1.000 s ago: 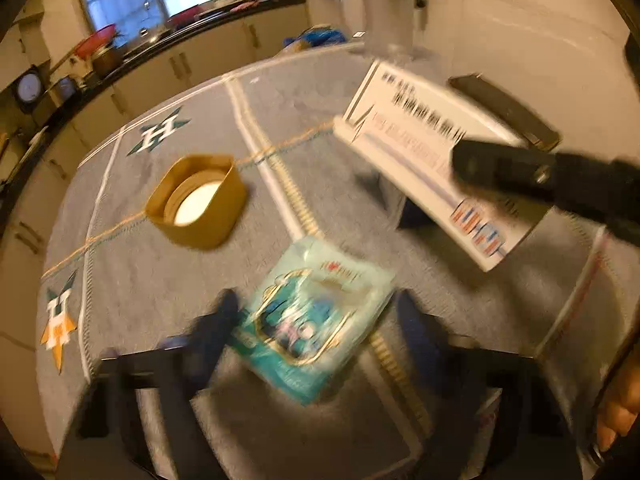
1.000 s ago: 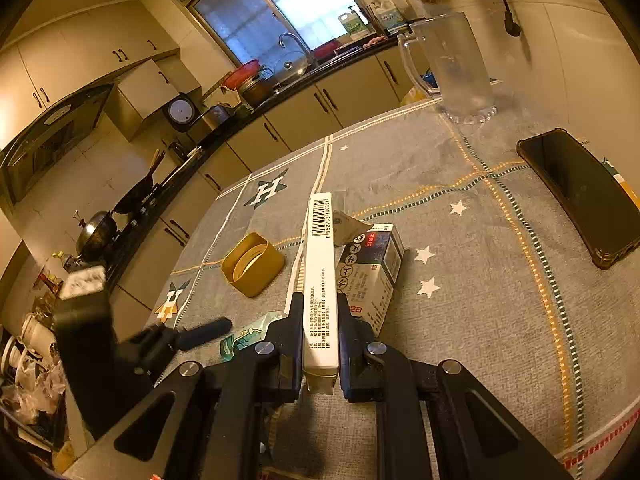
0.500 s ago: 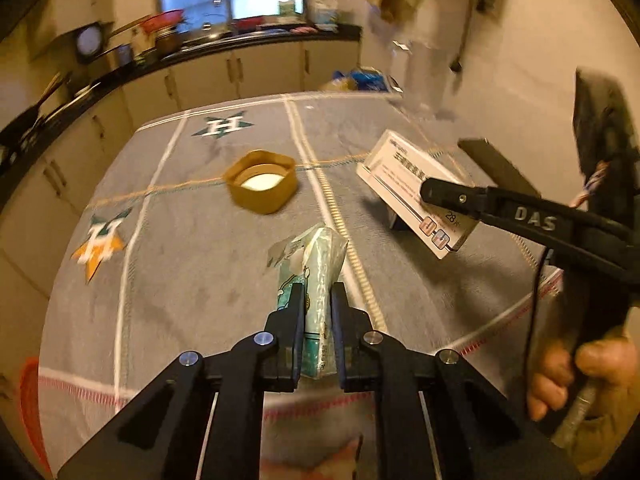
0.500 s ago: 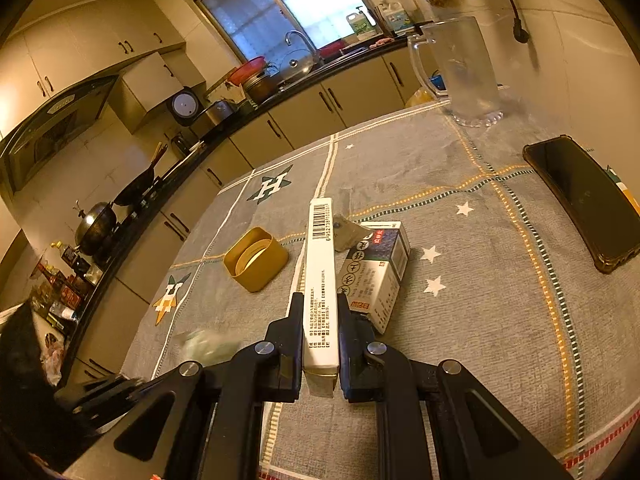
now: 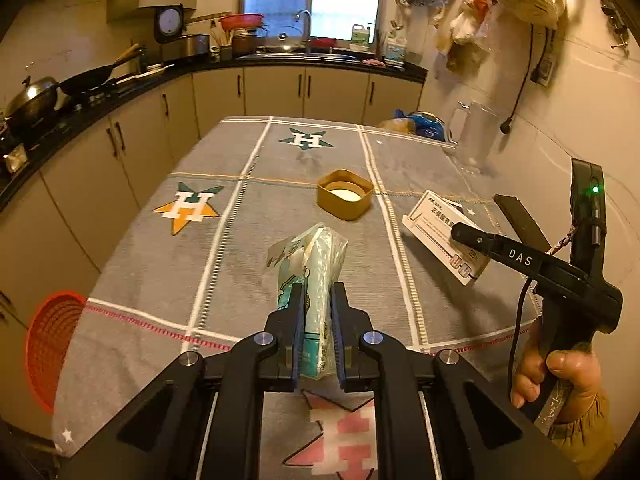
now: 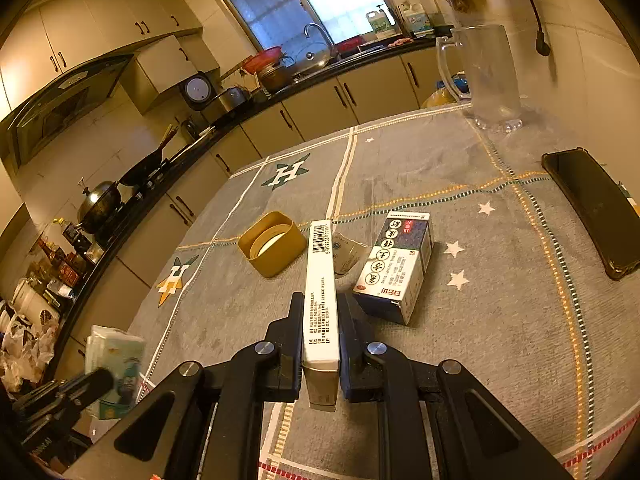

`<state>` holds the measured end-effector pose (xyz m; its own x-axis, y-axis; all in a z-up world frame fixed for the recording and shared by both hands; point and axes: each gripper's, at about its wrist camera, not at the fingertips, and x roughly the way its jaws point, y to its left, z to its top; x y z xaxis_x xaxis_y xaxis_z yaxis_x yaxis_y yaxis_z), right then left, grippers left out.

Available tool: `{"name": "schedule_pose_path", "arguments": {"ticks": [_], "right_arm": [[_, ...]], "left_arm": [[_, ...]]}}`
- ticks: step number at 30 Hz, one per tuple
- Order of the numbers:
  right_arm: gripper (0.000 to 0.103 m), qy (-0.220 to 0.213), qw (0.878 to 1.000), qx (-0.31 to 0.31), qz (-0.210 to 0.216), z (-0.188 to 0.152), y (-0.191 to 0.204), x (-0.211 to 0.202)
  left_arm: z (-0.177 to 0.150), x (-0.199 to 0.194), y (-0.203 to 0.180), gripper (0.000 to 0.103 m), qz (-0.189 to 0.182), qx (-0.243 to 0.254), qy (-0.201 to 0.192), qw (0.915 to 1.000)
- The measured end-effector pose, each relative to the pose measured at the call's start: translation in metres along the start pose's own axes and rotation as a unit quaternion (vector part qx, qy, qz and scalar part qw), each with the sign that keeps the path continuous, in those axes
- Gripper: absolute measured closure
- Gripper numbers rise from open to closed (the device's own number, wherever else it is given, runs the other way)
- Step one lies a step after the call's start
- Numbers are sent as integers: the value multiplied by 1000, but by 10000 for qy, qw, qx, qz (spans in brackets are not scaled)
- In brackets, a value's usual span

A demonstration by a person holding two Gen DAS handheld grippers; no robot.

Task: Collect trash
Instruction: 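Carry packet and white box to the red basket and open both tools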

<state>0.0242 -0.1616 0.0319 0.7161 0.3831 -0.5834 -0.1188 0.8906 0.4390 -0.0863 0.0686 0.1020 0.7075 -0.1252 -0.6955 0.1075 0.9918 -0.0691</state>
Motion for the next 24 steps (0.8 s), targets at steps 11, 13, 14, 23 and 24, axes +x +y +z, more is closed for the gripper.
{"name": "schedule_pose_path", "arguments": {"ticks": [11,13,14,23,24], "right_arm": [[88,27,9999,-103,-11,-3,3,3],[88,13,9999,-135,-24,-3,5,3],[88,3,9999,-142,-21,-3,6,3],[88,-3,9996,-217,-187,-6,8,7],[88,-11,9994,-246,-223,-7,9,8]], "left_arm": [[-11,-13,23,91,169,-315,-51,9993],[-15,-19,33,91,230,-418,-92,9988],[-17,-23,39,91,272,-470,-123,9985],[-46,-67,117,91,989,-1131,-461,9876],[-50,-71,125,91,1038,-1199,-486,9862]]}}
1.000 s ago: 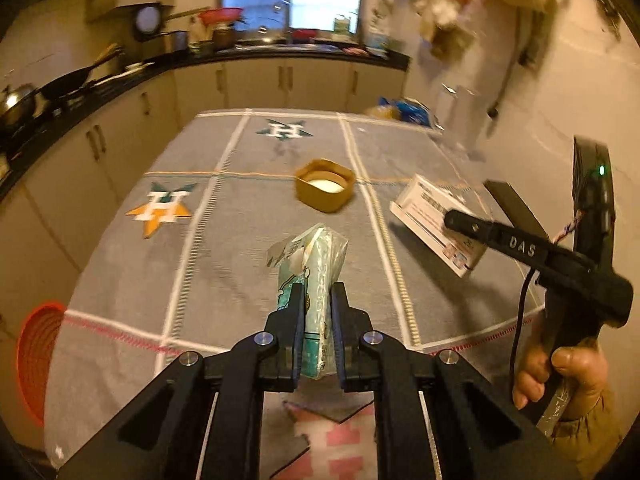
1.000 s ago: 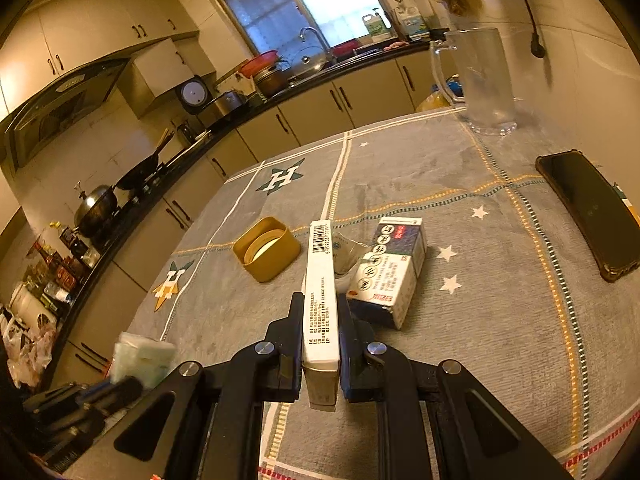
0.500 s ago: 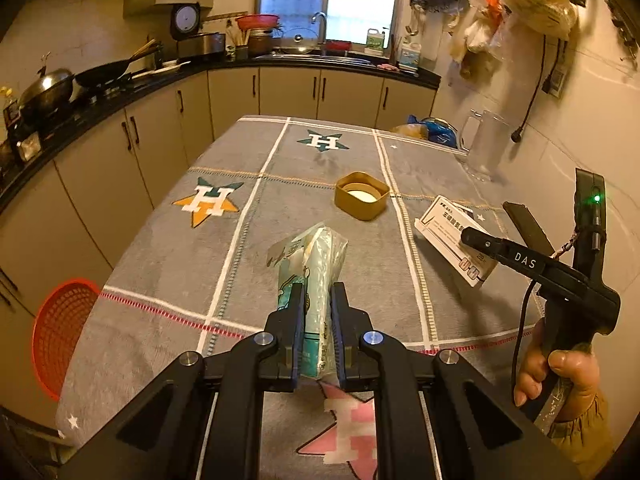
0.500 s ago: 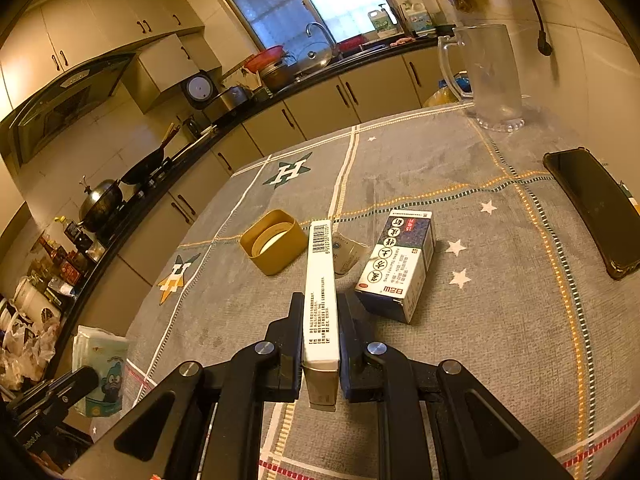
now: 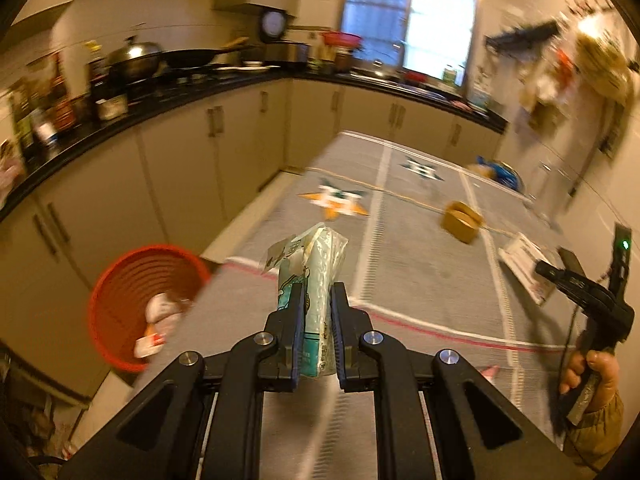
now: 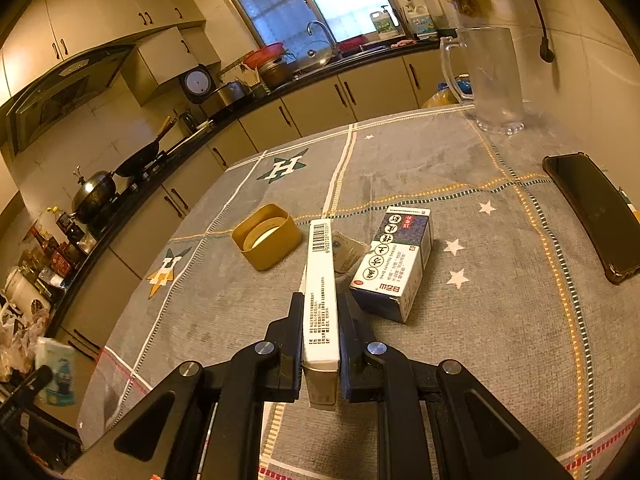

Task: Collect trash
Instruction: 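Carry packet and white box to the red basket and open both tools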

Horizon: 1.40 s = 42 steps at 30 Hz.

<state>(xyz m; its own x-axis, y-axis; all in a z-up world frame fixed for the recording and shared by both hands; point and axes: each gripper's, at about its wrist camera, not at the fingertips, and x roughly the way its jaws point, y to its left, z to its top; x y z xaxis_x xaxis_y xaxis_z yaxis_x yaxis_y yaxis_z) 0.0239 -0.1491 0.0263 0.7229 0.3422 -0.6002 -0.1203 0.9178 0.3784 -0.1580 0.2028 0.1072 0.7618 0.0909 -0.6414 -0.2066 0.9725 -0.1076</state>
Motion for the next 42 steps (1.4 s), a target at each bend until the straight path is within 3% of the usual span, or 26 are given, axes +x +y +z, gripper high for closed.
{"name": "schedule_pose_path", "arguments": {"ticks": [9,16,22,28,35,42], "right_arm": [[88,-59,9990,-396,-184,-14,30,-16],[88,174,9950,-954,234,-27,100,-23],[88,553,9858,-1420,702,-39,168,-2],[88,1102,9715,-1694,1236,-51,242,34],[88,1768,9467,-1902,1905,-74,334,85],[88,2168,9278,-2181,2112,-105,401,132]], "left_arm": [[-16,-15,96,91,584,-728,-117,9956],[-39,-9,147,91,760,-1119,18,9908],[-49,7,175,91,816,-1350,209,9873],[-46,34,192,91,875,-1204,453,9878],[-28,56,209,91,814,-1170,508,9885],[-16,71,229,91,819,-1239,536,9874]]}}
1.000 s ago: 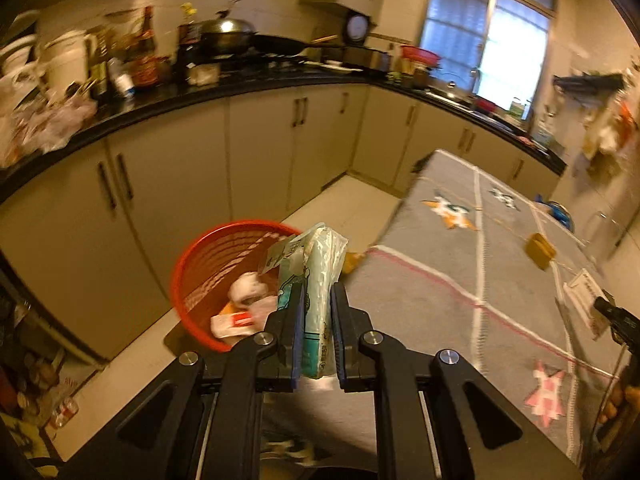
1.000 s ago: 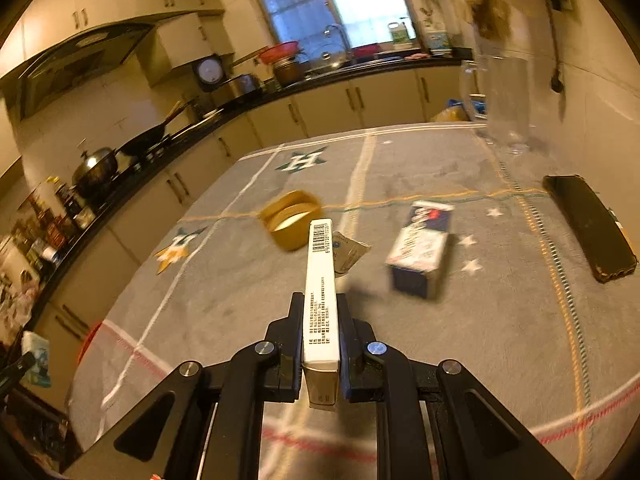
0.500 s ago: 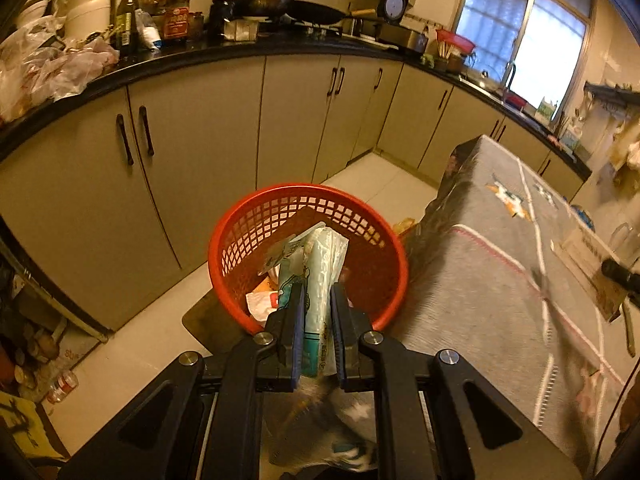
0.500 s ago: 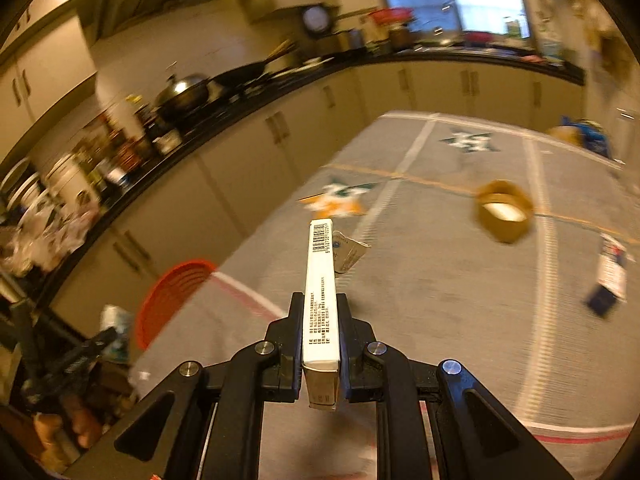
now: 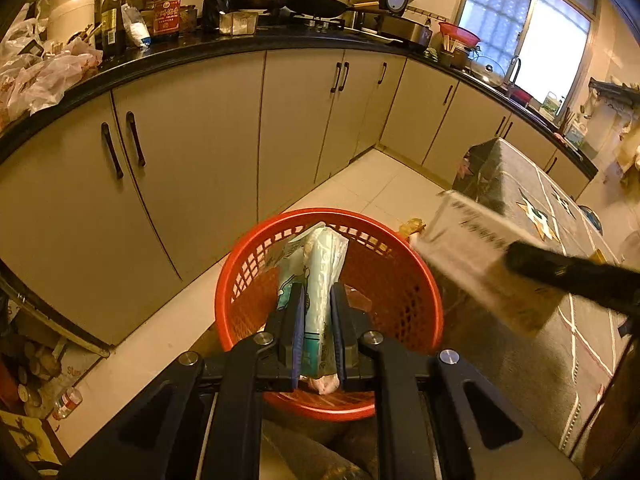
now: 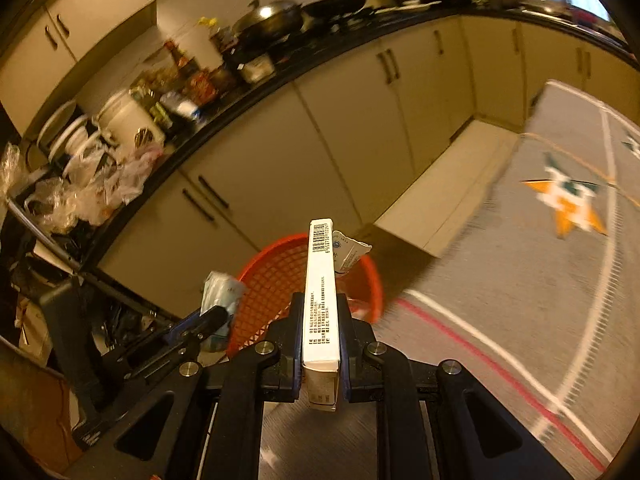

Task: Collect trash
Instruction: 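Carry packet and white box to the red basket and open both tools, then move both tools back over the table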

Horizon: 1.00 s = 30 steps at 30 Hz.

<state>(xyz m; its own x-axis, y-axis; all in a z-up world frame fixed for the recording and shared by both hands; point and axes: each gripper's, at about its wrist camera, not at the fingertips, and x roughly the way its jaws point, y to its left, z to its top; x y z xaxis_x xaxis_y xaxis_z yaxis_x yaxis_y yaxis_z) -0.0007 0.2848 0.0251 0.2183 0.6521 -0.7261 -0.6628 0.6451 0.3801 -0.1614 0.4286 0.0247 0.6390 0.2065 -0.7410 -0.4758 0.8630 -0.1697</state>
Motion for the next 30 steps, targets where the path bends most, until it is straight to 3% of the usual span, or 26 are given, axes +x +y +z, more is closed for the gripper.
{"name": "schedule_pose_path", "arguments": {"ticks": [9,10,11,13,14,16,19,30], "right_arm": [[87,239,9997,-51,8,4,9,40],[85,228,9997,-63,-3,4,9,40],[74,208,9998,-72,-14,3,9,39],[56,84,9999,-110,-71,3,11,34],[53,14,9998,-146,-124,2,12,30],[53,-64,9996,-213,-188,2,13,22],[52,-213,9991,-225,-294,-1,8,5],[47,-427,9976,266,-479,-30,-37,-45]], "left_arm": [[4,11,10,90,-59,-59,109,9999],[4,12,10,89,-53,-59,121,9999],[3,12,9,88,-34,-69,110,9999],[3,10,9,79,-38,-63,84,9999],[2,8,8,75,-50,-52,58,10000],[2,5,7,55,-47,-31,0,10000],[0,-5,3,44,44,21,-112,9999],[-10,-38,-32,32,410,427,-366,9976]]}}
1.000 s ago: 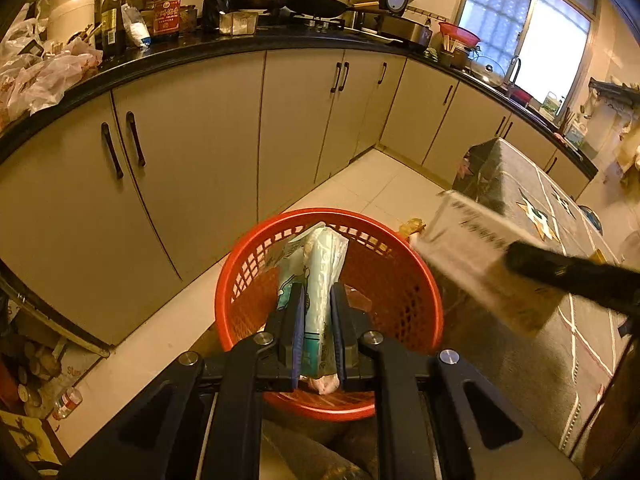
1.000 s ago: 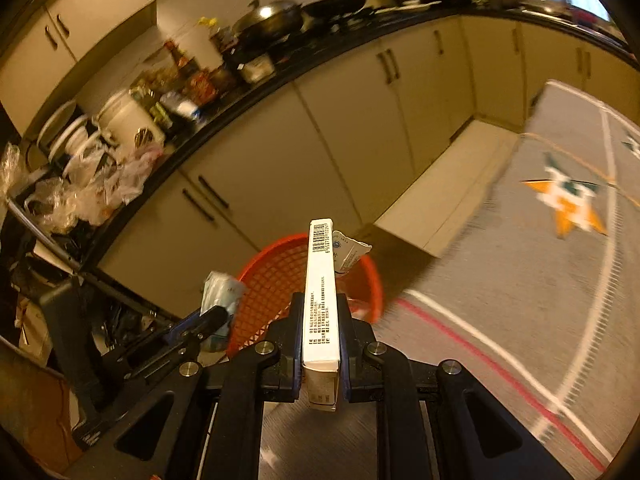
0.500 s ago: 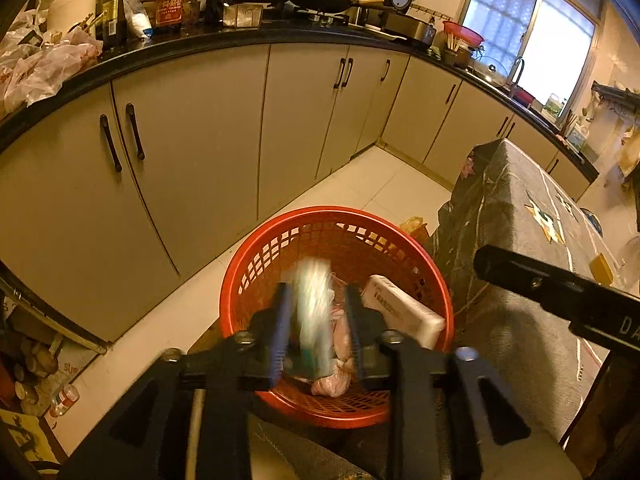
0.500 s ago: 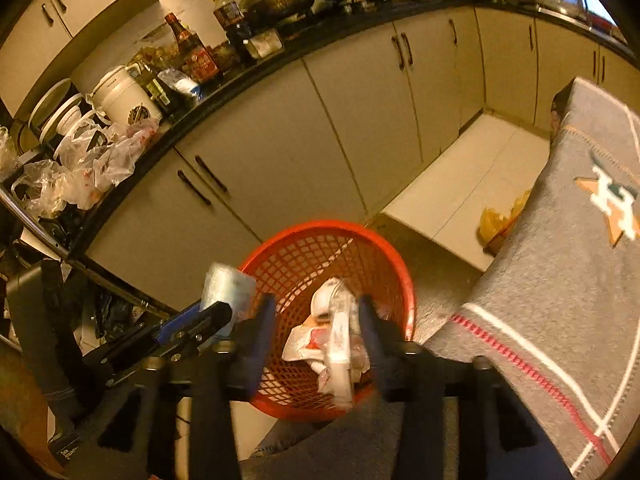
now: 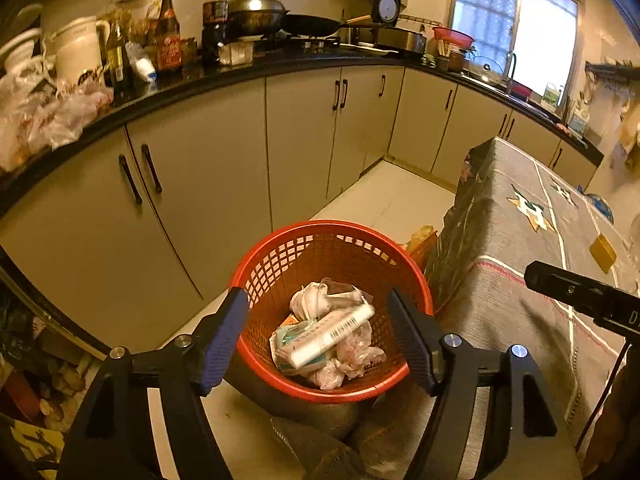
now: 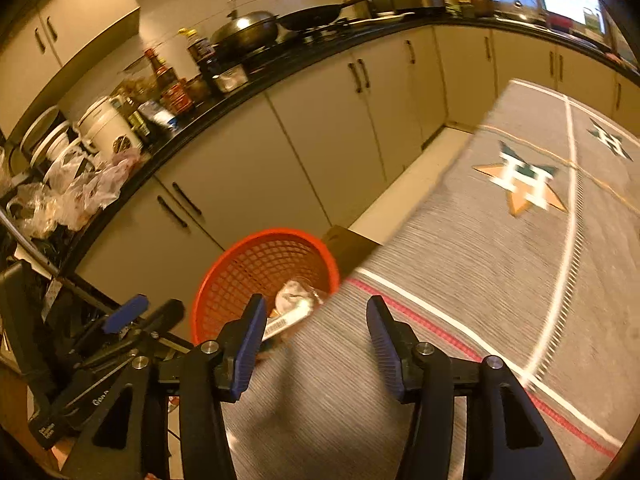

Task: Collect trash
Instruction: 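Move both tools back over the table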

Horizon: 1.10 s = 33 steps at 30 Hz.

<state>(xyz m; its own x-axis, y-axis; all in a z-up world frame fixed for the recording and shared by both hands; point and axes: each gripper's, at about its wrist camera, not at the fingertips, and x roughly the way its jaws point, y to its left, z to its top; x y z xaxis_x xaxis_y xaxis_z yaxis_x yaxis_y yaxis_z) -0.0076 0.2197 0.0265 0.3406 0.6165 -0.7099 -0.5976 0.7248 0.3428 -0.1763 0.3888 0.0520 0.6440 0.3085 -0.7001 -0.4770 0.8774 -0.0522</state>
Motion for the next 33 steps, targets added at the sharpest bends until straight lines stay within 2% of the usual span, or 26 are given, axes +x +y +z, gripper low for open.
{"name": "schedule_pose_path", "arguments": {"ticks": [10,17,24,29,33], "right_arm": [[40,-388,9987,317,-95,-23,-47,-64],[37,-637,9955,647,-261,-48,-98,-116],[33,-876,9867,1159,-727,-81,-174,-179],[32,-1106,9717,1681,-1239,-106,-240,-227],[30,-1258,9583,2076,-1505,-116,-283,-254]], "left_arm": [[-3,-31,-46,31,6,388,-105,9992],[-7,-48,-94,30,-221,696,-128,9972],[-15,-48,-158,29,-668,1084,86,9918],[-16,-45,-206,29,-1229,1273,390,9835],[-13,-40,-239,29,-1522,1415,573,9765]]}}
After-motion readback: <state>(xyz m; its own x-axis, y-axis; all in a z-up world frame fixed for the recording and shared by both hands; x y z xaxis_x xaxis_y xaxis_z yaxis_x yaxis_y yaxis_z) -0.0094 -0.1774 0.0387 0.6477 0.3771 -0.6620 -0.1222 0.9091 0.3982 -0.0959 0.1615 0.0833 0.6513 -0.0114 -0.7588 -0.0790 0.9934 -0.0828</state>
